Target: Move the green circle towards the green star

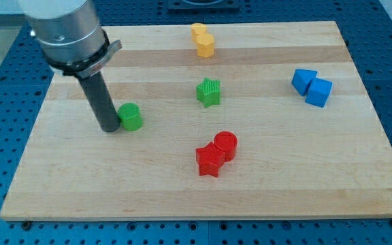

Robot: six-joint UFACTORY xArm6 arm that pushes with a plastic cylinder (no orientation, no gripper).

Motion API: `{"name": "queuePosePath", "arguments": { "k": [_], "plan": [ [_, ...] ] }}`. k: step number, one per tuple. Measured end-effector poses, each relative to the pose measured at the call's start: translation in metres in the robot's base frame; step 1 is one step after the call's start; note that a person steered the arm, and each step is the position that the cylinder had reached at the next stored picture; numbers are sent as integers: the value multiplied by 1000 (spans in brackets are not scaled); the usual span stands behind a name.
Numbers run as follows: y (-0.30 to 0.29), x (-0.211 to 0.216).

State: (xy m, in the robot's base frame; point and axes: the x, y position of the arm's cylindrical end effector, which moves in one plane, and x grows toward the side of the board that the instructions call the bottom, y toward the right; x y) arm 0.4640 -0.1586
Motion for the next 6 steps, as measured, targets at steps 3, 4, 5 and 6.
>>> {"name": "queuePosePath", "arguments": {
  "k": [3,4,5,6],
  "plan": [
    [44,-9],
    [47,0],
    [57,7],
    [75,-1]
  ]
}}
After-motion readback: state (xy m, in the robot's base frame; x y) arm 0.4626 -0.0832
